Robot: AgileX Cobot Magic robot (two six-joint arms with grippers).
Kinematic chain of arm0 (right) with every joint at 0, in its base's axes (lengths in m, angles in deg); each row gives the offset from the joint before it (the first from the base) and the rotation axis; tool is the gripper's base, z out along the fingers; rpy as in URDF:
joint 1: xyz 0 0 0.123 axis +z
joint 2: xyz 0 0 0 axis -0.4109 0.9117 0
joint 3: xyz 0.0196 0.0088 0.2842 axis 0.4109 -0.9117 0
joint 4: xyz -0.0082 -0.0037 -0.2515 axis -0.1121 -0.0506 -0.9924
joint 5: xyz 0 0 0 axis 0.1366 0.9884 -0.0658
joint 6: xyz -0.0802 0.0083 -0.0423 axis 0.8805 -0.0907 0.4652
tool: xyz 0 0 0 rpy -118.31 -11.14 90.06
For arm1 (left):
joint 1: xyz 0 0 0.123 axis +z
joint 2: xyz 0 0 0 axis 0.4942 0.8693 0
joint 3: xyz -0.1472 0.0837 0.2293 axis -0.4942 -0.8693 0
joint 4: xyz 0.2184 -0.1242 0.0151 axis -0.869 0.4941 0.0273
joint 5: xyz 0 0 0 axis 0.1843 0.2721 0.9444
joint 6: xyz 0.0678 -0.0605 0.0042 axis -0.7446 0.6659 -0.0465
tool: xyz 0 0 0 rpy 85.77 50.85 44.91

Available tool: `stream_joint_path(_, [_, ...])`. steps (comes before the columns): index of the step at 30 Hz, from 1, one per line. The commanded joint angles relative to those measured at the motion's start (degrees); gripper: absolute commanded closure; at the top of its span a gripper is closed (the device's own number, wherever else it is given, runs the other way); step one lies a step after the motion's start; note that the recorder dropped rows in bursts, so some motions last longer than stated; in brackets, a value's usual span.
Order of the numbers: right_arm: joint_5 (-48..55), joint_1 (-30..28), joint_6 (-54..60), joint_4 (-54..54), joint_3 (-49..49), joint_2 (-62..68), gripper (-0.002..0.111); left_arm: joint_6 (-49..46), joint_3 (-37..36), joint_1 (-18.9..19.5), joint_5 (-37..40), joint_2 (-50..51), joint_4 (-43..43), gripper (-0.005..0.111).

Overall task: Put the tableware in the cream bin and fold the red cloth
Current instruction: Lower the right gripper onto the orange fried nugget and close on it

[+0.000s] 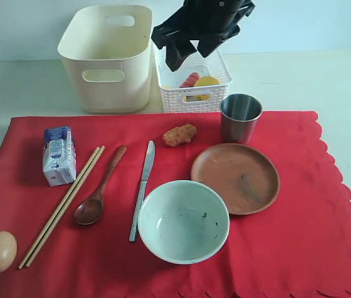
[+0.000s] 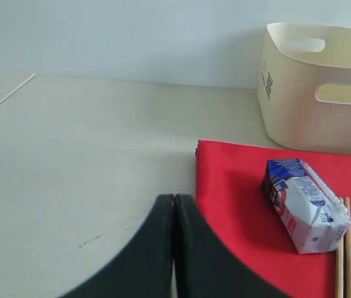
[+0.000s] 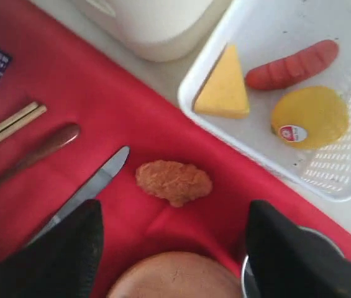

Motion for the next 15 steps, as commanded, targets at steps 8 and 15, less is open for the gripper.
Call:
stream_joint_path(8, [2.13,-0.21,14.23,10.57,0.35,-0.71,0.045,0.00,-0.14,0.03,-0.09,-0.34,0.06,0.107])
stream_joint_path(15, [3.22,-0.21,27.47,16.03,0.35,-0.71,0.045,0.00,-0.14,0.03,-0.09,-0.34,0.06,0.107])
